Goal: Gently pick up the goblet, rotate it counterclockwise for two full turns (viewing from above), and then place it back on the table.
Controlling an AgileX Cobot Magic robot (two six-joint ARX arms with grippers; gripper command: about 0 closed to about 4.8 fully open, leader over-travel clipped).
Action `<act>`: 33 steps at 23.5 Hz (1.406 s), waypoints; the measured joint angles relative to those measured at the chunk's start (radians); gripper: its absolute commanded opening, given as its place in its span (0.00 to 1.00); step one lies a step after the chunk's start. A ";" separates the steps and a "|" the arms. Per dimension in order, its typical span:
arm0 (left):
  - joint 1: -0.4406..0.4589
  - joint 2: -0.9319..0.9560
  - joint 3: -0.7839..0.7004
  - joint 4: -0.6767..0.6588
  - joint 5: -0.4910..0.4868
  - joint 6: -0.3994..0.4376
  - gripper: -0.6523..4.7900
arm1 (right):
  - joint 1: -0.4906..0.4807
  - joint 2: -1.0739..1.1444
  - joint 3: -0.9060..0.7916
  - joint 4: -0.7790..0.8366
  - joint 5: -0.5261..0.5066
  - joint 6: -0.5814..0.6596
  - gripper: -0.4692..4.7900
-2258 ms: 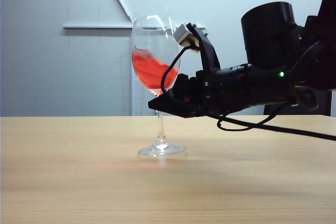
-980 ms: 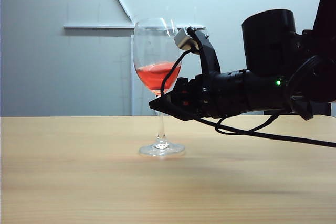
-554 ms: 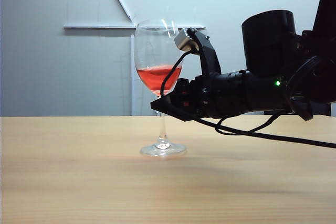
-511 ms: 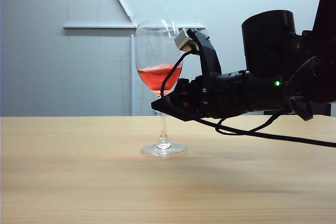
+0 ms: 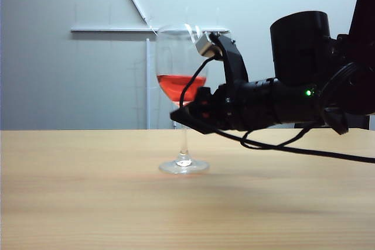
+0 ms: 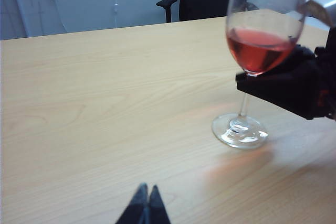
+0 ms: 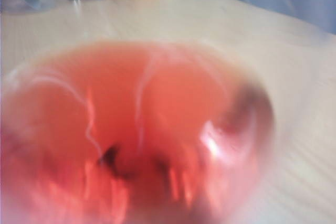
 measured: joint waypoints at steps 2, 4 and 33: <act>0.000 0.000 0.000 0.000 0.000 0.000 0.11 | 0.000 -0.003 0.002 0.014 0.011 0.001 0.35; 0.000 0.000 0.000 0.000 0.000 0.000 0.11 | 0.000 -0.001 0.001 0.008 0.022 0.000 0.35; 0.013 0.000 0.000 0.000 0.001 0.000 0.11 | -0.024 -0.141 -0.178 0.002 0.103 0.001 0.75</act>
